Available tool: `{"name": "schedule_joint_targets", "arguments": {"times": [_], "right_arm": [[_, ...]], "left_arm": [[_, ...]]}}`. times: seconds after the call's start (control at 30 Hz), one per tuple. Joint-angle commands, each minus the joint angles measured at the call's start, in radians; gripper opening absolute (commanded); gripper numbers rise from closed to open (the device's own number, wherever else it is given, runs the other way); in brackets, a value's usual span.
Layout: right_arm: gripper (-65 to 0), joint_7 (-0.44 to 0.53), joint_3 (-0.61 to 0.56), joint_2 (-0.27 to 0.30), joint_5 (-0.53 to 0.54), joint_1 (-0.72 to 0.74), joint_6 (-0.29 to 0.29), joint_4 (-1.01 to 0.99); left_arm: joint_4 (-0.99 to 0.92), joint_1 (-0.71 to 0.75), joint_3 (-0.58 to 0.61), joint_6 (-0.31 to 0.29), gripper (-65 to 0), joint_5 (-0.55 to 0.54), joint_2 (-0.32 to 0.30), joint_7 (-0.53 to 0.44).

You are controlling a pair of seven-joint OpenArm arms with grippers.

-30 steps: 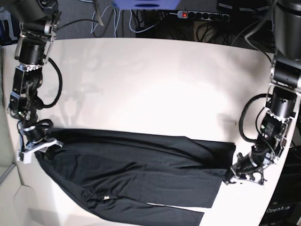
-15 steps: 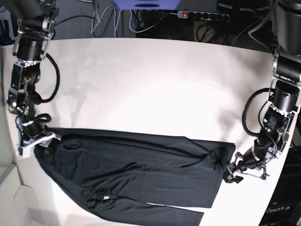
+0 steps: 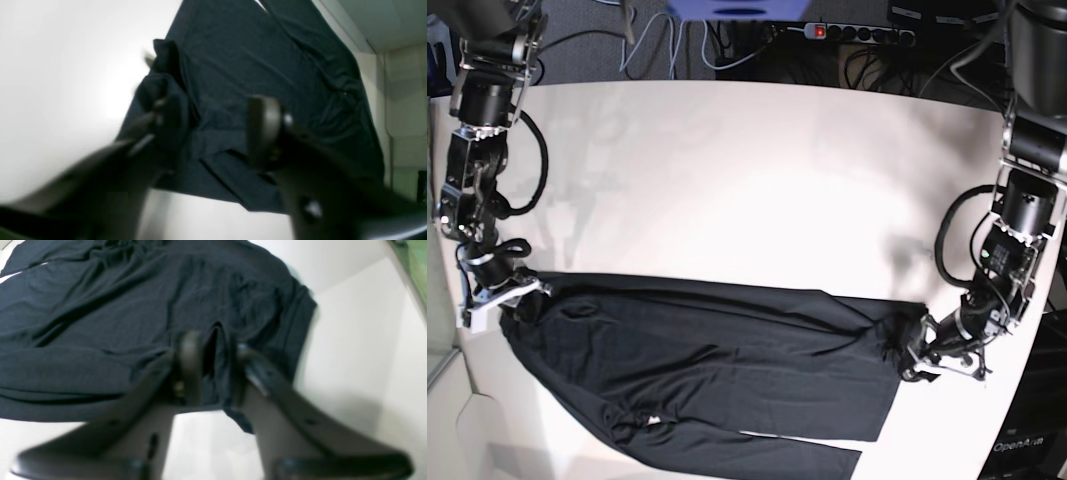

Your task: Fold the T-shirt properly

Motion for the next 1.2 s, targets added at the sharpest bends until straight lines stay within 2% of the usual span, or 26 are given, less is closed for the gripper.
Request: {"name": "schedule_joint_targets", "arguments": {"times": [0.0,0.1,0.17,0.37,0.67,0.83,0.93,1.03,1.17], "right_arm": [[-59.9,0.023,0.004,0.017,0.01,0.028,0.007,0.017],[-62.0,0.021,0.004,0.017,0.01,0.022,0.007,0.017],[-62.0,0.021,-0.002,0.017,0.01,0.005,0.007,0.017],[-62.0,0.023,-0.004,0.015,0.01,-0.007,0.007,0.017],[-62.0,0.023,-0.004,0.013,0.01,-0.007,0.007,0.017],[-62.0,0.023,-0.01,0.013,0.01,-0.025,0.007,0.023],[-62.0,0.023,-0.01,0.013,0.01,-0.025,0.007,0.023],[-62.0,0.023,-0.01,0.013,0.01,-0.027,0.007,0.023],[-62.0,0.023,-0.01,0.017,0.01,-0.044,0.007,0.023]], "left_arm": [[0.012,-0.04,-0.007,-0.011,-47.3,0.009,-0.012,-0.019],[0.012,-0.04,-0.01,-0.008,-60.8,0.043,-0.012,-0.01],[0.012,-0.037,-0.004,-0.005,-65.0,0.049,-0.012,-0.008],[0.012,0.02,-0.007,-0.002,-65.0,0.049,-0.014,0.033],[-0.036,0.062,-0.004,0.001,-65.0,0.05,-0.01,0.027],[-0.06,0.057,-0.004,0.001,-65.0,0.052,0.013,0.025],[-0.059,0.043,-0.007,0.001,-65.0,0.101,0.022,0.025],[-0.06,0.028,-0.01,0.001,-65.0,0.17,0.06,0.025],[-0.062,0.008,-0.01,0.001,-65.0,0.185,0.082,0.022]]}}
